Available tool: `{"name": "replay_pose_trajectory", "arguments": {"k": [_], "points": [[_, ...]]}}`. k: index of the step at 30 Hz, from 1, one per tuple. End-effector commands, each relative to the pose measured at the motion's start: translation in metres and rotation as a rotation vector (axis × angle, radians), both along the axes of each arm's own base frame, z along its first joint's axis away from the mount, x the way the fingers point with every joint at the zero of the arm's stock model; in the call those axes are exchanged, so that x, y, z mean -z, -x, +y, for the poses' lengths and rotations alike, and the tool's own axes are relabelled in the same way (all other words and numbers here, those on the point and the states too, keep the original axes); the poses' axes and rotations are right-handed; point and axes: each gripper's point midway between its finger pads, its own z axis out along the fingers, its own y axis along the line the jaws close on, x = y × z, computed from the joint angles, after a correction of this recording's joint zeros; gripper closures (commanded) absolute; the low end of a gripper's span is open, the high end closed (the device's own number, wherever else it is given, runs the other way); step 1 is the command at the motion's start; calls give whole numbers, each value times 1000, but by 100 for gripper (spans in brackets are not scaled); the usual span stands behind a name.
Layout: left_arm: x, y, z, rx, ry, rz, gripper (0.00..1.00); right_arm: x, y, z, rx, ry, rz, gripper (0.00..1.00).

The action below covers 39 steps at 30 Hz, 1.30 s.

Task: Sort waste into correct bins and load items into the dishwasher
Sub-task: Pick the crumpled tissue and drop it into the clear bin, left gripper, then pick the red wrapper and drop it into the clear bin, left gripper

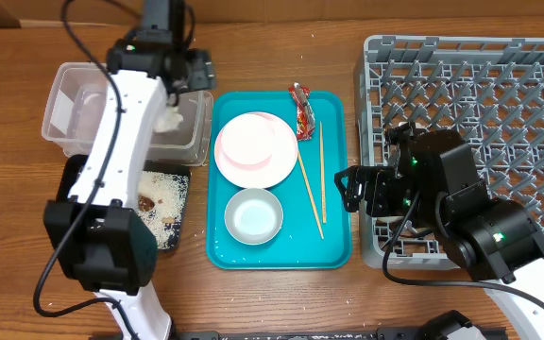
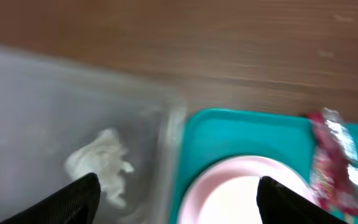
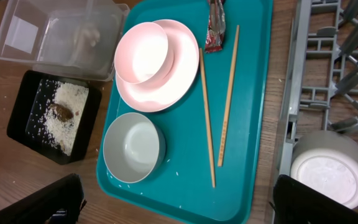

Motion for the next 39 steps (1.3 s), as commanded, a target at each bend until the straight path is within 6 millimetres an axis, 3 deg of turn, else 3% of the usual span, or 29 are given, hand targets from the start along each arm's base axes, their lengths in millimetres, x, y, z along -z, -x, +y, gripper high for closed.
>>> {"name": "replay_pose_trajectory", "arguments": {"k": [1,5,12,16,19,22,23,25,29,32,36,37,39], "points": [[-5,-2,-85,364,11,-68,18,-14,-4,-1,13,-12,-32,0],[11,-7,-136,444,-5,-103,24,-13,-4,-1,13,-12,-31,0],[91,-4,-222,462,161,-10,28,-12,-3,-2,13,-10,-25,0],[134,-1,-229,339,100,38,24,-12,-2,-2,13,-8,-22,0],[153,3,-239,345,100,57,38,-12,-2,-2,13,-8,-22,0],[158,8,-249,374,130,75,84,-12,-2,-2,13,-8,-21,0],[158,8,-248,374,128,76,96,-11,-2,-2,13,-7,-20,0],[147,7,-247,371,133,66,96,-11,-1,-3,13,-5,-15,0],[96,0,-225,331,140,46,96,-9,1,-3,13,0,-4,0],[45,-4,-187,262,143,18,96,-7,2,-4,14,3,2,0],[-12,-1,-111,120,116,-16,96,-8,2,-4,13,3,2,0],[-26,4,-75,51,93,-10,96,-8,2,-4,13,3,2,0],[-32,11,-38,-18,83,16,96,-8,2,-4,13,3,2,0]]}}
